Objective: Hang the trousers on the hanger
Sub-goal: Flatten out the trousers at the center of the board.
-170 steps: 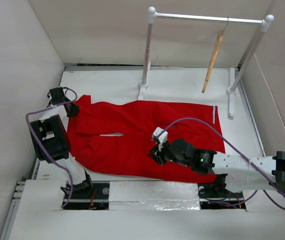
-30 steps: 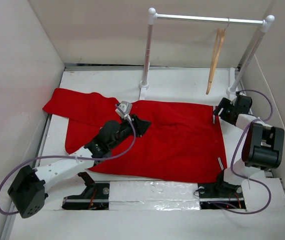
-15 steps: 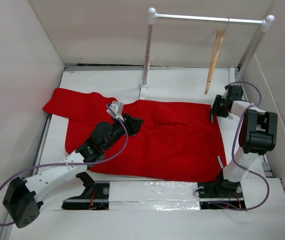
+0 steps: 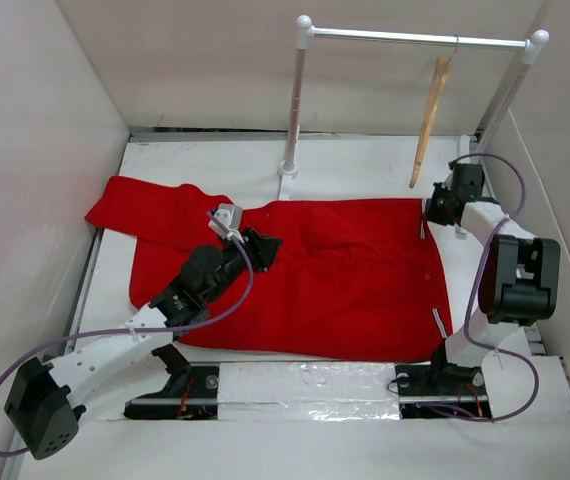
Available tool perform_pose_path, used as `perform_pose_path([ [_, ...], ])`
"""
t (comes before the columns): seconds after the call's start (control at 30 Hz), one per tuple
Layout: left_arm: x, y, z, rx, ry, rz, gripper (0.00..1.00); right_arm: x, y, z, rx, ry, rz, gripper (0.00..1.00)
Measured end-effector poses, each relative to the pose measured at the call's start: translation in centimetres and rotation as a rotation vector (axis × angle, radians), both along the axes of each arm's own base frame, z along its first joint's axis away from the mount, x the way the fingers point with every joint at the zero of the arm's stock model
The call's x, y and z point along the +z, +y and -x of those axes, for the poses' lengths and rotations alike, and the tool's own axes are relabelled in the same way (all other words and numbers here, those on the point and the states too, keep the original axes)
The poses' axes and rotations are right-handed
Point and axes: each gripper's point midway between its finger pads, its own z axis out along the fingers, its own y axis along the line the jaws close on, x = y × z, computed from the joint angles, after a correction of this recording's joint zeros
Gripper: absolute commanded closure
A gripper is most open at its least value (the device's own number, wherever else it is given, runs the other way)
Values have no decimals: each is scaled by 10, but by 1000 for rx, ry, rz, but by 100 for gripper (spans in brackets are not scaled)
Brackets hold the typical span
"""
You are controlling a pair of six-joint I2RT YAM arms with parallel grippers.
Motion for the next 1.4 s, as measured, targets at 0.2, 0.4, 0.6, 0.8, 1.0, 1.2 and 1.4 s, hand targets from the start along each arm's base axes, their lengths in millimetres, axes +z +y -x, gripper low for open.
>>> perform_pose_path([
  [0.2, -22, 4, -9, 43, 53, -52, 69, 68, -37, -26, -110, -149, 52, 100],
  [0.4, -26, 17, -18, 123, 59, -67, 66, 92, -76, -42, -218, -199, 123, 100],
  [0.6, -40, 47, -41, 273, 99, -94, 64, 65, -100, -42, -300, -134, 156, 98],
  [0.8, -58, 99, -63, 473, 171, -78, 61, 68, -105, -38, -377, -179, 148, 20],
  [1.0, -81, 142, -64, 639, 247, -38, 60, 92, -56, 0, -317, -359, 90, 50],
  [1.2, -88, 182, -74, 752, 309, 53, 100, 67, 83, 59, 38, -482, -75, 100],
  [1.4, -108, 238, -81, 903, 399, 176, 84, 55, 175, 108, 364, -467, -132, 97],
])
